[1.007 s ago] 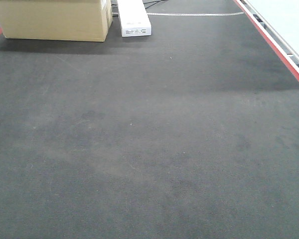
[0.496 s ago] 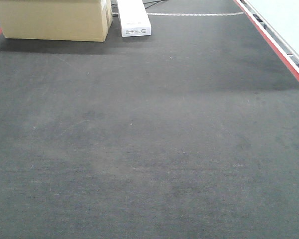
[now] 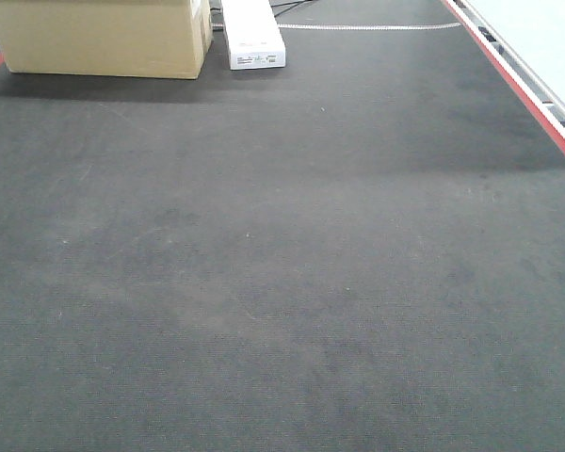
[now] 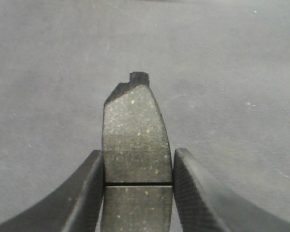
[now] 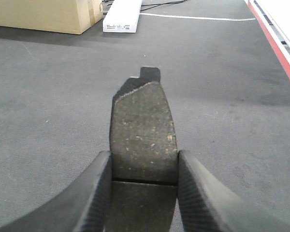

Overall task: Move and align brake pads A on conveyor
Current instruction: 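Lower the left gripper's brake pad onto the belt and open it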

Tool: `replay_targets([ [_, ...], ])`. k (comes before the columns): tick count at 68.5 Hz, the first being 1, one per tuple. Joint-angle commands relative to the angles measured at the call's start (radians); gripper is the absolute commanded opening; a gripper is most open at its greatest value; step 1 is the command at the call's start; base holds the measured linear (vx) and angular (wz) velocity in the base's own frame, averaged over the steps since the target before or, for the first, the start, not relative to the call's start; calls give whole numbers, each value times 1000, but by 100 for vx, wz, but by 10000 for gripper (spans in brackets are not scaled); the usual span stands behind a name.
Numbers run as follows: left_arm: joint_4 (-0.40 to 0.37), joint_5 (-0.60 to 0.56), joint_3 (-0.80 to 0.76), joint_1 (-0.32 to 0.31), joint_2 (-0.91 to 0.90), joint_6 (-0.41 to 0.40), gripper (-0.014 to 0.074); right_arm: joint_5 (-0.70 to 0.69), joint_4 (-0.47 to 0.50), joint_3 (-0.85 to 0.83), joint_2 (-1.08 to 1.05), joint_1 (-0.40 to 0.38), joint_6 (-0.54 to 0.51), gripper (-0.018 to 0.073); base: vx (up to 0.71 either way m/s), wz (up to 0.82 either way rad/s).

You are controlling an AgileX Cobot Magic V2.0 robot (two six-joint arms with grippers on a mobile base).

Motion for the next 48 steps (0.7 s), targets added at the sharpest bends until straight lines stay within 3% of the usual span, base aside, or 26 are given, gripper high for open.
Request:
replay_targets([
  [1,-78,-79,-48,-4,22,41,167,-99,-2,-30,1,-1,-10,25,0,0],
  [10,-217,-67,-102,-4,121,188,167,-99,-2,-30,1,-1,-10,25,0,0],
  [19,-340,-46,-165,-4,233,236,167,-99,-2,-30,1,-1,-10,25,0,0],
  [27,-341,-46,-204,-43,325,235,167,-99,-2,-30,1,-1,-10,25,0,0],
  [38,-338,-101,-215,-145,445,223,167,-99,-2,-30,1,-1,-10,25,0,0],
  [48,-301,-123,-215,-182,568,144,167,-99,-2,-30,1,-1,-10,25,0,0],
])
